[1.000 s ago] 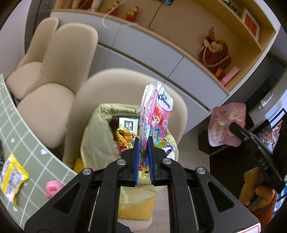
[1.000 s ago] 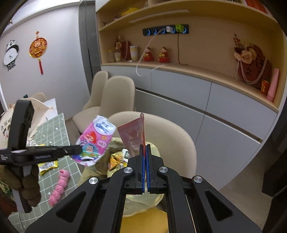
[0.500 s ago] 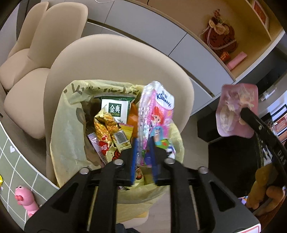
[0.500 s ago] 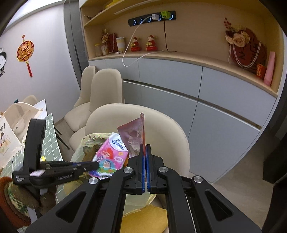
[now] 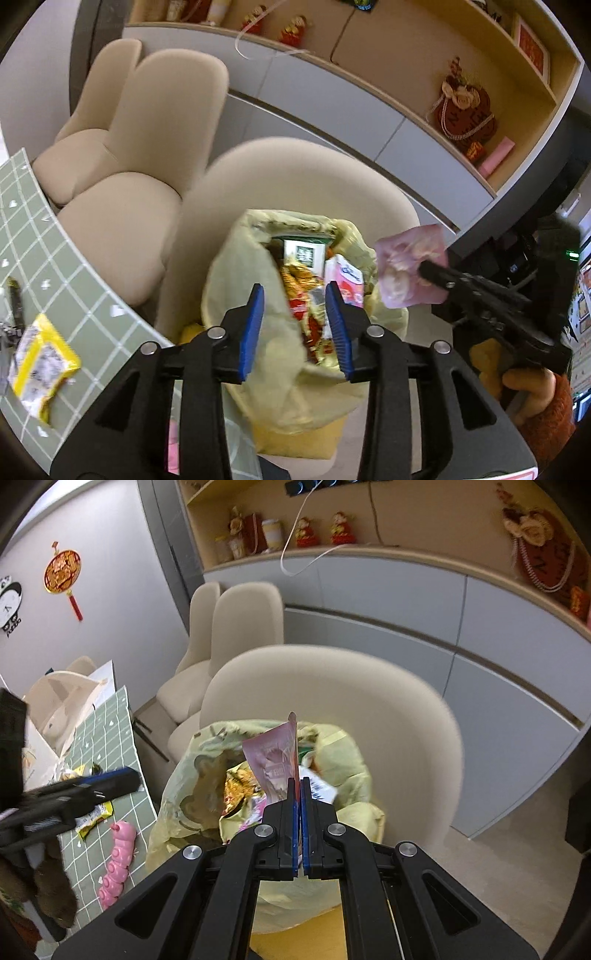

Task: Collect trash
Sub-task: 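Move both tools back over the table toward the yellow wrapper and black strip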

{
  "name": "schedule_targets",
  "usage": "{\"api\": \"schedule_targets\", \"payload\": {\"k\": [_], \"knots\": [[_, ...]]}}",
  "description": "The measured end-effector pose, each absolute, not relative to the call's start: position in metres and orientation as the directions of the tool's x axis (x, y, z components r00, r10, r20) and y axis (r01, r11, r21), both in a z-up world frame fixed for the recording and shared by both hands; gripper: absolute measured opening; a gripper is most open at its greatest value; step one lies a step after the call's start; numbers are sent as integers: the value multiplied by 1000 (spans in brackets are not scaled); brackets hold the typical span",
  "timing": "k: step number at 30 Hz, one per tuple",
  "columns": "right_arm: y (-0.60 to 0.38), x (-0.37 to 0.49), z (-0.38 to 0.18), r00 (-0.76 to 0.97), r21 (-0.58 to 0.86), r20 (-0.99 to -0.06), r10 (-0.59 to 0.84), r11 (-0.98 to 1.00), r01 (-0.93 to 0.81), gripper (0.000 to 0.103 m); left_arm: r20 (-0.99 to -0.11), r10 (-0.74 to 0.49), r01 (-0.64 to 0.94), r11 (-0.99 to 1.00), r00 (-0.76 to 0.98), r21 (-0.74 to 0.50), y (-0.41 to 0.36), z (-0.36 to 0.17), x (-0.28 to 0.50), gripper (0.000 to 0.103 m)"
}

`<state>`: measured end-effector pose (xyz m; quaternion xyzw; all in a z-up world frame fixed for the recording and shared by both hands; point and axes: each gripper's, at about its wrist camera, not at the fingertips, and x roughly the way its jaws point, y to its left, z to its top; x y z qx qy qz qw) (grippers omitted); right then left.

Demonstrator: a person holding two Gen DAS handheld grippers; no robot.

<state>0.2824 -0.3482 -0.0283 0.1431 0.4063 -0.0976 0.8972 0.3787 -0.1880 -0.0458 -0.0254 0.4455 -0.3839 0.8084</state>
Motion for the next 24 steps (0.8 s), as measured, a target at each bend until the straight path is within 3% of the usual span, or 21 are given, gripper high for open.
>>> {"api": "schedule_targets", "payload": {"k": [14,16,20,24], "knots": [[-329,314,-79,566,184,-824,-22,934,305,5,-739,-541,478,812,402,-334,-103,-58,401,35],[-329,312,-80,568,166,-822,-45,935,314,8,-743,-527,458,825,413,-330,-93,-59,403,35],[-333,308,-79,587,195,-809,-39,924,330,32,-748,-515,420,840,419,-343,-71,-62,399,35],[-328,303,-70,610,182,-790,-57,929,322,35,-750,-500,393,854,432,-343,-50,-63,389,35]]}}
